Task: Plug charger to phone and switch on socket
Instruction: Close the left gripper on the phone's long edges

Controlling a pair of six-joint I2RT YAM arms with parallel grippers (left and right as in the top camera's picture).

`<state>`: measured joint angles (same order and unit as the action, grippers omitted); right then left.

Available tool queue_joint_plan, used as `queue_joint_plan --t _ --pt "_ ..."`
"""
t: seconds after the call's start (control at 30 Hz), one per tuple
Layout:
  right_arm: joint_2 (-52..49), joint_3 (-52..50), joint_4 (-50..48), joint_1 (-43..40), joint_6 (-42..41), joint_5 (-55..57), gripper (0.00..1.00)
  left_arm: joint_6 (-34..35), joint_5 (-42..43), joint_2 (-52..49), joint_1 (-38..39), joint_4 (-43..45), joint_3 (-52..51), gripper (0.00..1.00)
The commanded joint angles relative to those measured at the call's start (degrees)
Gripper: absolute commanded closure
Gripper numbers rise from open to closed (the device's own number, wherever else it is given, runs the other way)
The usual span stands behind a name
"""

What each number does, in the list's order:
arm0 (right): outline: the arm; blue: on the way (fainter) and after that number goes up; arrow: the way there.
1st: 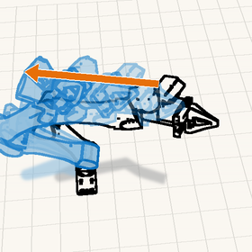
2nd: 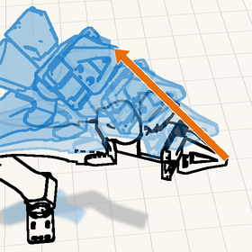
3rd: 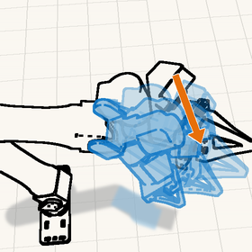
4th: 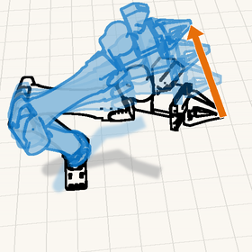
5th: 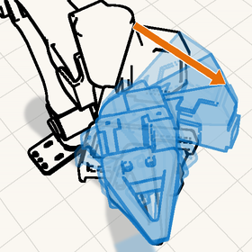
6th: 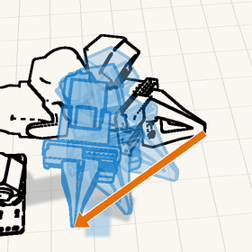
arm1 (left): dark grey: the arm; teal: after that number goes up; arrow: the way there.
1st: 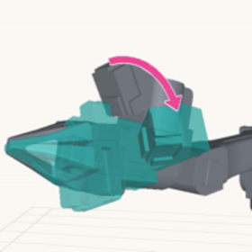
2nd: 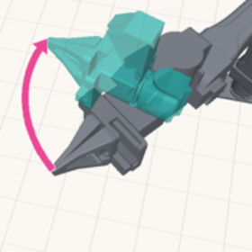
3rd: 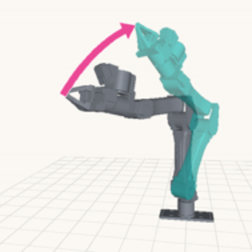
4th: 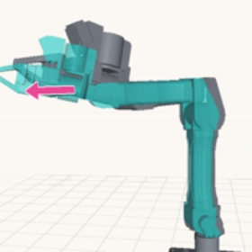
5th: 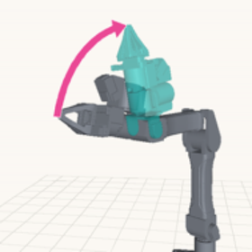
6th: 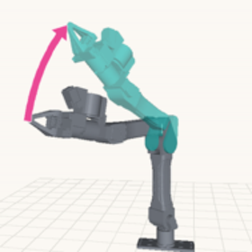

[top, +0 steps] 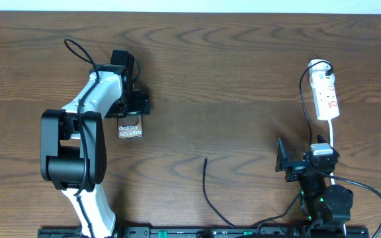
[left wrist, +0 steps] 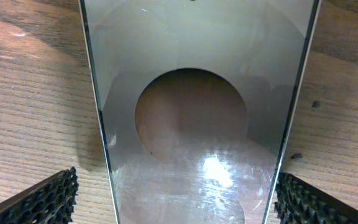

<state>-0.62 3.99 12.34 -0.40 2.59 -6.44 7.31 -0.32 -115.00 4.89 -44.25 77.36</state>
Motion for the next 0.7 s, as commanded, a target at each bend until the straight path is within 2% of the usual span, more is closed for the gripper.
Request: queue_joint_plan --t 0.0,0.67 --pt "0.3 -0.2 0.2 0.5 0.7 0.1 0.01 0.3 0.8 -0.7 -0.2 0.2 -0.4 0.01" --pt "0.3 -0.2 0.1 0.5 0.7 0.1 0.01 0.5 1.4 -0.7 -0.2 1.0 -0.4 0.01"
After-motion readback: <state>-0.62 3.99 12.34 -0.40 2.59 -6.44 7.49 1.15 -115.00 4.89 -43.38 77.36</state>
